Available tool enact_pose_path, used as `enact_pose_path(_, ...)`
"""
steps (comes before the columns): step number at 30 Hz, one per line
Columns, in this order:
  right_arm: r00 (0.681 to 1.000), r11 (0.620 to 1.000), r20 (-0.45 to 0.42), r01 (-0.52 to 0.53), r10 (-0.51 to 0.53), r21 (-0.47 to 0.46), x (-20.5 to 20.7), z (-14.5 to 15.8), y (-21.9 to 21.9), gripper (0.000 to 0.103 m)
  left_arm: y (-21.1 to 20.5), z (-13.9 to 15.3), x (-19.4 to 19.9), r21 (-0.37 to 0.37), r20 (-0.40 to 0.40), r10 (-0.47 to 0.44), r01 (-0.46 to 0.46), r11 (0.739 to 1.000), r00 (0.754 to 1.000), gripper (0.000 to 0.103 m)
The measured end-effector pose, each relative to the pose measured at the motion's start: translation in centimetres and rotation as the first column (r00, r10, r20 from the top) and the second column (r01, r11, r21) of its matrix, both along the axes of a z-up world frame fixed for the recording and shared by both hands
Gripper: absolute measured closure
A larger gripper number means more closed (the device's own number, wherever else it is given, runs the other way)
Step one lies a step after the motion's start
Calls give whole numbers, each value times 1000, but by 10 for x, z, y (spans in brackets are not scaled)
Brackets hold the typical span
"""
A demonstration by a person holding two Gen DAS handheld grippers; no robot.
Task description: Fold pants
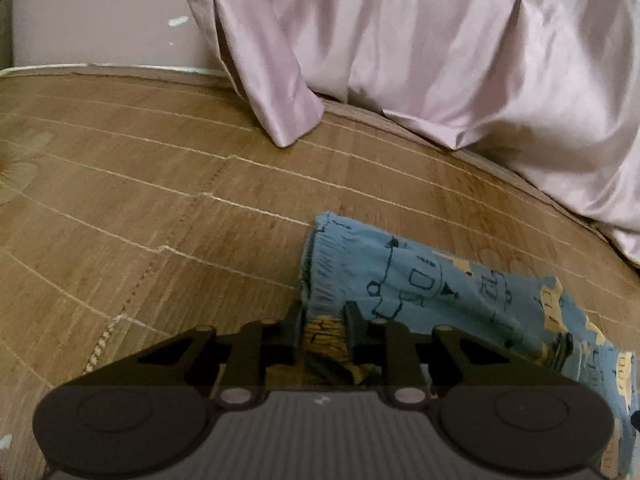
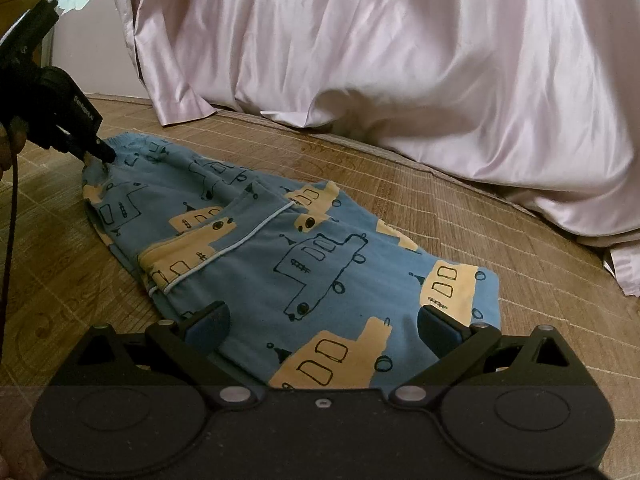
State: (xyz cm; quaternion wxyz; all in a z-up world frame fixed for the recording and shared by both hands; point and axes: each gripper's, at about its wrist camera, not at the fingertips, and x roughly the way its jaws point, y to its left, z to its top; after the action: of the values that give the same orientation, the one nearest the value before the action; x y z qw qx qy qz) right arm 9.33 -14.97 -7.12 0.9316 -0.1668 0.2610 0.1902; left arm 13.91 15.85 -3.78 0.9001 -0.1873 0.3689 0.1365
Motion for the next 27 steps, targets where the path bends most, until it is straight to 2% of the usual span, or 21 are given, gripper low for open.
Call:
enact_pose_path(4, 1000, 1000, 0, 0, 0, 0, 0, 0, 0, 3, -17, 12, -2, 106, 12, -20, 19, 994, 1000, 81)
enact_pose_path(9, 1000, 1000, 1, -2, 2, -2, 0, 0, 0, 3, -40, 34, -6, 231, 37, -109, 98, 968, 993, 81)
enact_pose_path(15, 999, 1000, 50, -1, 1, 0, 2, 16, -8, 4, -72, 65, -3, 284, 50, -234, 211, 935, 971, 81)
enact_pose_path(17, 999, 1000, 33, 7, -8, 23, 6, 27, -17, 3, -85, 78, -6, 288, 70, -301, 269, 919, 951, 81)
enact_pose_path(19, 1000, 999, 18, 23, -24, 35, 7, 38, -29, 3, -104, 91, -11, 308, 88, -381, 339, 889, 920, 81)
enact_pose_path(25, 990, 991, 54, 132, -133, 25, 6, 60, -84, 2, -174, 109, -13, 352, 102, -571, 508, 787, 815, 81)
enact_pose_path(27, 980, 982, 74, 184, -186, 33, 7, 64, -106, 2, -200, 110, -11, 360, 86, -627, 563, 744, 774, 81)
